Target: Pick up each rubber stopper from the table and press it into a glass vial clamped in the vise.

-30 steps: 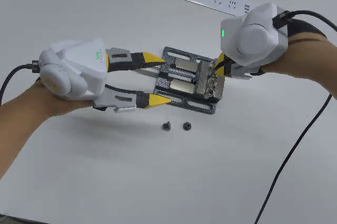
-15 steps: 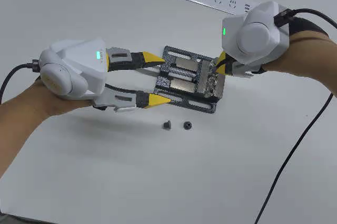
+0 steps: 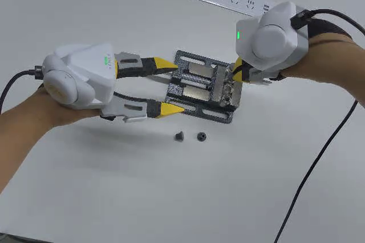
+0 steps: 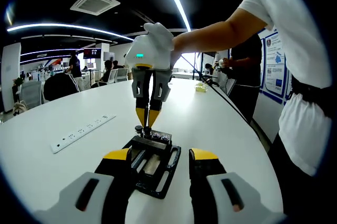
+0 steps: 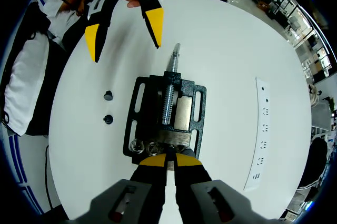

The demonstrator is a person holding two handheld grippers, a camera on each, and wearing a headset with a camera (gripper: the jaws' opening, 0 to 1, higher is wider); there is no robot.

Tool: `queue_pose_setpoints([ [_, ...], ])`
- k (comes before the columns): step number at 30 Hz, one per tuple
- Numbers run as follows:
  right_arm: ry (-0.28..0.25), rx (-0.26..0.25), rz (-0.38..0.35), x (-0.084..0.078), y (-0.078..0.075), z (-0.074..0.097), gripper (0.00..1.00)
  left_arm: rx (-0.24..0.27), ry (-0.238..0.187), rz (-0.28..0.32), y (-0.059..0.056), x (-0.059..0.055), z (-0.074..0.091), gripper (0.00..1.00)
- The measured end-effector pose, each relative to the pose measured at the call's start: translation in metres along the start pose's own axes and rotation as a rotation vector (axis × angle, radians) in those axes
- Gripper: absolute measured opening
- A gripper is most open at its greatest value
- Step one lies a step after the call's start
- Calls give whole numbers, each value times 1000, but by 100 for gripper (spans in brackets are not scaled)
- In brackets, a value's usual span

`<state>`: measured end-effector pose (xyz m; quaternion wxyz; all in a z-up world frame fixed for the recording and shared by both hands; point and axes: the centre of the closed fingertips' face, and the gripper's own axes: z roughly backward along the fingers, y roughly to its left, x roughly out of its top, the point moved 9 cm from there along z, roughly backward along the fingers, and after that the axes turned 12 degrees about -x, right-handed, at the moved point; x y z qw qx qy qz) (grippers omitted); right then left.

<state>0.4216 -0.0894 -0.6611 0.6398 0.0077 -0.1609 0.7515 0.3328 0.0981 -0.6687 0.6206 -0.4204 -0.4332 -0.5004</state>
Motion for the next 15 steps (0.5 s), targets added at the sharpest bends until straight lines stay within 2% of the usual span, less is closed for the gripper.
queue_pose_setpoints([
  [15, 24, -4, -4, 1, 0, -1, 4, -1, -2, -3, 2, -1, -2, 42],
])
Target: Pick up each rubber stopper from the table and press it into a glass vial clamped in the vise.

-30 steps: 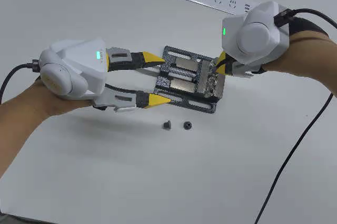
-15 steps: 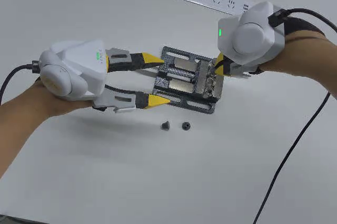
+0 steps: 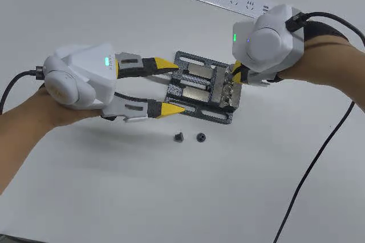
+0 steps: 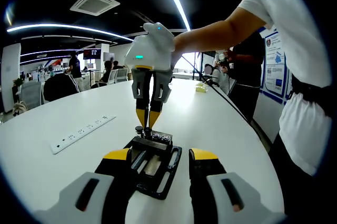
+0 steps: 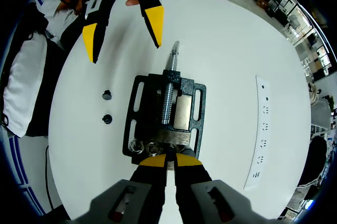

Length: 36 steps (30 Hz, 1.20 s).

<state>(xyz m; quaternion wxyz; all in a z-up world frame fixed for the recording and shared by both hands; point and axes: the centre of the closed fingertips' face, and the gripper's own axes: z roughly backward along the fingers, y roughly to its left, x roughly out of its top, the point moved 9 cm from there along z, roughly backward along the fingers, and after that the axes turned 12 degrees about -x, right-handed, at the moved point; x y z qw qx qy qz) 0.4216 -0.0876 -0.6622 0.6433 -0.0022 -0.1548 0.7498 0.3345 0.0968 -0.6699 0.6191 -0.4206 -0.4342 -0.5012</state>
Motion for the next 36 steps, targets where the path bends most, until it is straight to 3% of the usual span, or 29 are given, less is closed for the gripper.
queue_pose_setpoints([
  [36, -32, 7, -23, -3, -1, 1, 4, 1, 4, 3, 1, 0, 1, 42],
])
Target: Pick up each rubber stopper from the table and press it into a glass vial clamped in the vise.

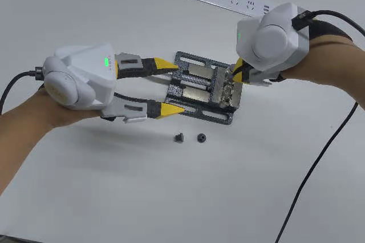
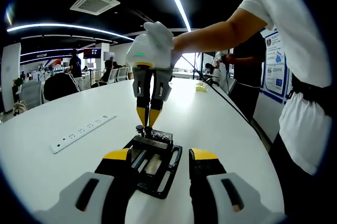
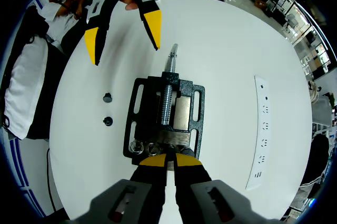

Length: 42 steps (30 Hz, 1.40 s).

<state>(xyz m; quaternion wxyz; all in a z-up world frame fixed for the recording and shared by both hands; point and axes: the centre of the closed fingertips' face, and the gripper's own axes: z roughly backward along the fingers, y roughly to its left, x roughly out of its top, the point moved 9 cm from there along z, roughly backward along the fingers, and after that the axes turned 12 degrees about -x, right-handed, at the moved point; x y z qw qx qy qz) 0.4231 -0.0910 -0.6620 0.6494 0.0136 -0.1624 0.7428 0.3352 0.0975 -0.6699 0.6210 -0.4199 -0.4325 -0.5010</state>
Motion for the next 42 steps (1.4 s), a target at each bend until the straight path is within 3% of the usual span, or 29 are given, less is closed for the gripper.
queue_pose_setpoints([
  [42, 15, 14, -26, 2, -1, -1, 5, -2, -2, -6, 1, 0, 0, 42],
])
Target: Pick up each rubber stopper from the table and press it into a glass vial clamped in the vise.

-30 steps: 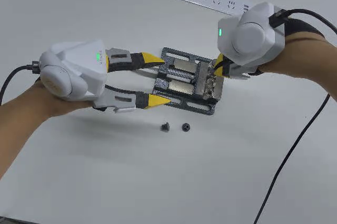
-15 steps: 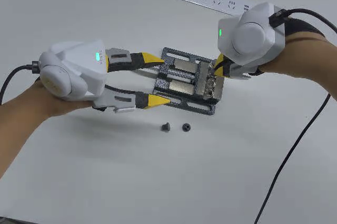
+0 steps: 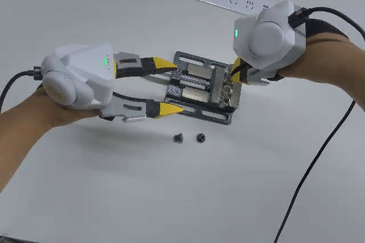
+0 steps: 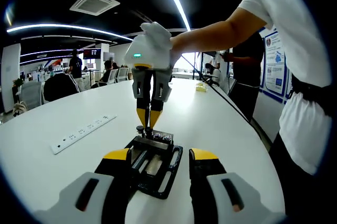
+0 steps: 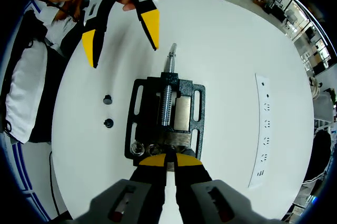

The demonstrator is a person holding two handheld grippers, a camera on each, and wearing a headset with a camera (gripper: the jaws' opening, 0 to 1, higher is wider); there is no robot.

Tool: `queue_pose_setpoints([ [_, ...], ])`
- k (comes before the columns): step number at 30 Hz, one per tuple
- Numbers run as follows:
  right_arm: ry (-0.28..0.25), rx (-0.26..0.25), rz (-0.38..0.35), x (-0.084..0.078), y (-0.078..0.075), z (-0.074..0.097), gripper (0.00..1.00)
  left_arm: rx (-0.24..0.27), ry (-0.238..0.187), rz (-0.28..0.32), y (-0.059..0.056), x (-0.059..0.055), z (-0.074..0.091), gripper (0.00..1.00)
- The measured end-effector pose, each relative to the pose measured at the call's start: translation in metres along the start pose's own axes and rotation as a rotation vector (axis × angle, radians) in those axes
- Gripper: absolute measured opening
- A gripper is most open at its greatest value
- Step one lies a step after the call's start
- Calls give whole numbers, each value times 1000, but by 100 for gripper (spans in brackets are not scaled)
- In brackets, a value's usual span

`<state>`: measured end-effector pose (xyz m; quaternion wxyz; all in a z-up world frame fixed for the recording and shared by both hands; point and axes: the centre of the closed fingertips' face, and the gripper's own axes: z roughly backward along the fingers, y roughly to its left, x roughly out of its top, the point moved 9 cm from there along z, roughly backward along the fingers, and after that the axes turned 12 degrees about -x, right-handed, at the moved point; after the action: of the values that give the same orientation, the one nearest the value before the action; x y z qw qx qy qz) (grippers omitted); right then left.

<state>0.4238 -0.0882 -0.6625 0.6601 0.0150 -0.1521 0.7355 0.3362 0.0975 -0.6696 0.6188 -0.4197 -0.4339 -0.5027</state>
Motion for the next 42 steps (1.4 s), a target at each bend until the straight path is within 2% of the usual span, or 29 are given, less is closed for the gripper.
queue_pose_setpoints([
  [11, 29, -11, -12, 3, 2, -2, 5, -2, 1, -7, 0, 1, -1, 42],
  [17, 32, -2, -45, 1, 0, -3, 4, 3, -1, -6, 1, 1, 1, 42],
  [21, 40, -8, -25, 2, 2, -4, 4, 2, 1, -7, 2, 0, -1, 42],
  [30, 46, -2, -48, 2, 2, -4, 4, 0, -3, -9, 6, 3, -4, 42],
  [33, 48, -9, -31, 3, 3, -4, 4, -2, -1, -9, 7, 2, -5, 42],
  [42, 63, -25, -40, 3, 4, -4, 3, -2, -6, -4, 8, 1, -8, 42],
])
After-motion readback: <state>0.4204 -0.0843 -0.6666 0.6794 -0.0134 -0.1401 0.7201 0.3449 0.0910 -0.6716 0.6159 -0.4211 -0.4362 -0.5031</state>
